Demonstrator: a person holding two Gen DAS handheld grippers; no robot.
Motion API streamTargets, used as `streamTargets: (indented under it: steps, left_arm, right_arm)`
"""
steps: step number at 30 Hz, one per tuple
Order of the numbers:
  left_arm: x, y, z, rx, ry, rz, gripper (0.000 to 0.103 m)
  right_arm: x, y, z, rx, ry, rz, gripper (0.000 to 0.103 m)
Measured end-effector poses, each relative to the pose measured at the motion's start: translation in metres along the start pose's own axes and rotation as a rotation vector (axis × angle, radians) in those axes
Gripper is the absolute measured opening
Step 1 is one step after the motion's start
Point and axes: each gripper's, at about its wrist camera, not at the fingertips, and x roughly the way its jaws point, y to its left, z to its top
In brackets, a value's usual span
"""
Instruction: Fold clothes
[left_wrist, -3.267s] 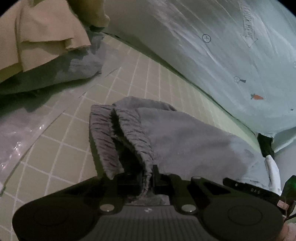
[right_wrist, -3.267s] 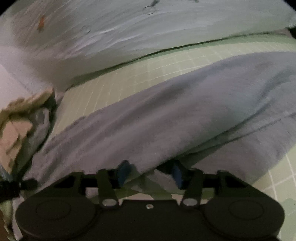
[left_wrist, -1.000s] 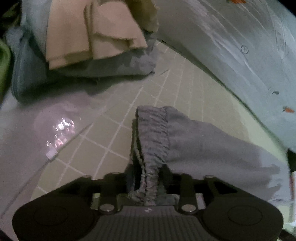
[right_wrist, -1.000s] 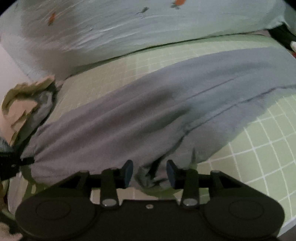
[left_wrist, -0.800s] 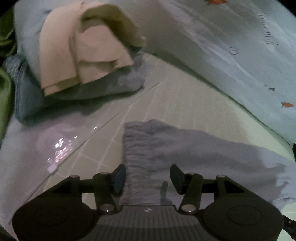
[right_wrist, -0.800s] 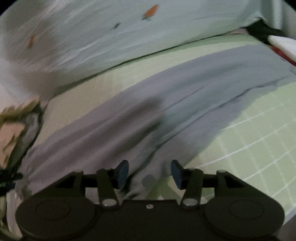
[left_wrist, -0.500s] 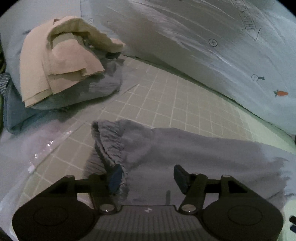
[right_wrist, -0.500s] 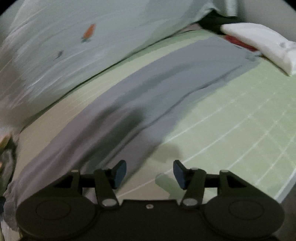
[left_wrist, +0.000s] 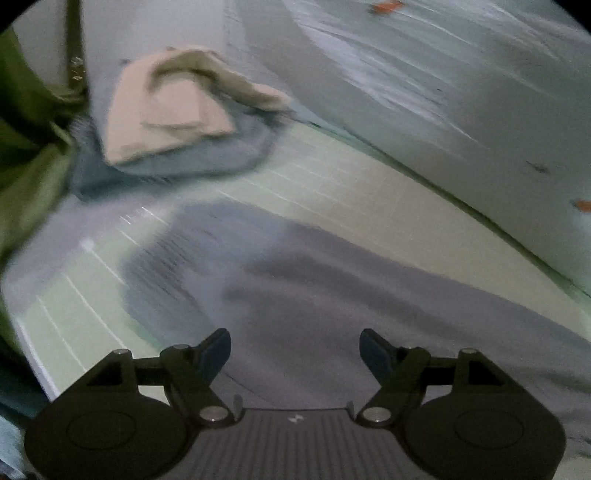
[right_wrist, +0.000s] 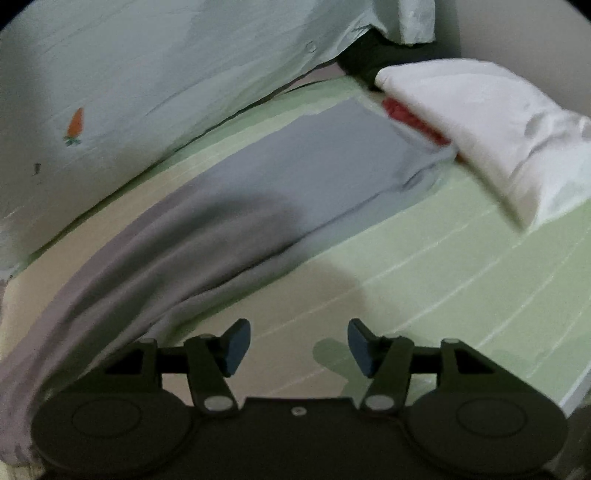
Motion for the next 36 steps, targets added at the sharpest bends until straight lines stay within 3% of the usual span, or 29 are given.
streamTargets:
  steps: [5, 10, 17, 20, 23, 28, 31, 32, 35, 36]
  left_arm:
    - [-0.005, -0.054, -0.042, -0.029, 0.085, -0.058, 0.077]
    - [0.001, -0.082, -0.070, -0.085, 0.177, -0.128, 0.069]
    - [0.015, -0.113, -0.076, 0.021, 0.226, -0.057, 0.069]
    - [0.020, -0.123, -0.081, 0.070, 0.221, 0.020, 0.068]
    - [0.023, -0.126, -0.084, 0.094, 0.222, 0.088, 0.060]
    - [0.015, -0.130, -0.075, 0.118, 0.170, 0.124, 0.060]
    - [0.019, -0.137, -0.074, 0.168, 0.161, 0.151, 0.059]
    - [0.018, -0.137, -0.073, 0.165, 0.152, 0.147, 0.058]
    - [0.016, -0.137, -0.071, 0.157, 0.123, 0.135, 0.027]
    - [0.015, -0.137, -0.070, 0.154, 0.113, 0.131, 0.009]
  right_arm:
    - [0.017, -0.044, 0.039, -0.015, -0.012, 0.003, 0.059]
    - [0.041, -0.072, 0.072, -0.013, -0.023, 0.009, 0.053]
    - [0.074, -0.094, 0.105, 0.029, -0.023, -0.007, 0.052]
    - [0.087, -0.100, 0.115, 0.050, -0.011, -0.004, 0.052]
    - [0.097, -0.103, 0.123, 0.068, 0.000, -0.007, 0.052]
    - [0.100, -0.106, 0.127, 0.053, -0.006, -0.028, 0.051]
    - [0.100, -0.109, 0.129, 0.045, -0.017, -0.035, 0.047]
    - [0.101, -0.110, 0.129, 0.043, -0.020, -0.037, 0.040]
    - [0.101, -0.113, 0.131, 0.035, -0.030, -0.043, 0.016]
    - [0.101, -0.113, 0.132, 0.033, -0.034, -0.046, 0.009]
